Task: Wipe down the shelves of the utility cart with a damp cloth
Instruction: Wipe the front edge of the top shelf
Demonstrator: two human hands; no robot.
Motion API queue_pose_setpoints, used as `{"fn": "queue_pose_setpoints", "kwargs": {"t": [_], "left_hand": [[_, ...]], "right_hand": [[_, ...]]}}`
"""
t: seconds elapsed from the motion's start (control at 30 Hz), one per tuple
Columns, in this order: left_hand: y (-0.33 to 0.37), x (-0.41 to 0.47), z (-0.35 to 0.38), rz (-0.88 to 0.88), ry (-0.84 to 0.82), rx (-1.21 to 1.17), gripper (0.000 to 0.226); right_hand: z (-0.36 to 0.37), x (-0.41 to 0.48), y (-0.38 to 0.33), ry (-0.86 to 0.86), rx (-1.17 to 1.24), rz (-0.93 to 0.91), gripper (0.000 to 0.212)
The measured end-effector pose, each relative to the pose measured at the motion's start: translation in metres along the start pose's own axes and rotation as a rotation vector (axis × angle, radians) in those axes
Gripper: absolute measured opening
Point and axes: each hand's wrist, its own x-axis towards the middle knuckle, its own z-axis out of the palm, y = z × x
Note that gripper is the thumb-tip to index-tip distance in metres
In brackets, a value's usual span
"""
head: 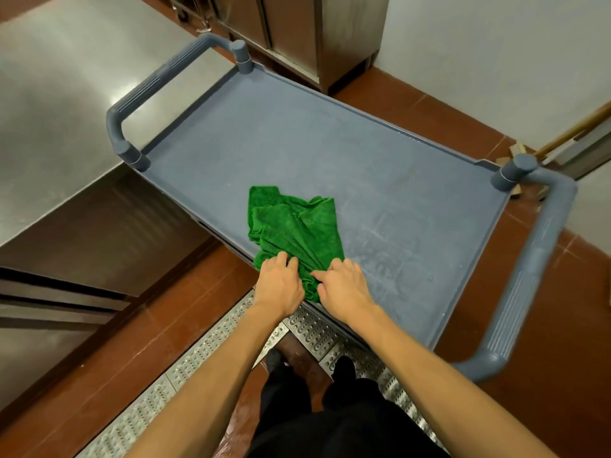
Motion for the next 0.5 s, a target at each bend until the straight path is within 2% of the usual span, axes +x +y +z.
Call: {"fn": "queue_pose_setpoints", "kwargs": {"t": [0.23,0.4,0.5], "left_hand": [[0.03,-0.007,0.005,0.091,0.0,-0.06,0.035],[0.053,-0.011,0.014,0.138,-0.002,-0.126,0.049],[0.064,-0.012,0.017,0.164,-0.026,-0.127,0.049]], "right_hand": [[0.003,-0.035,0.02,0.019,0.086,0.123,0.04],[0.005,-0.064,0.031,0.016,0.112,0.206,0.042],[0.006,-0.076,0.037,0.023,0.137,0.242,0.042]]}}
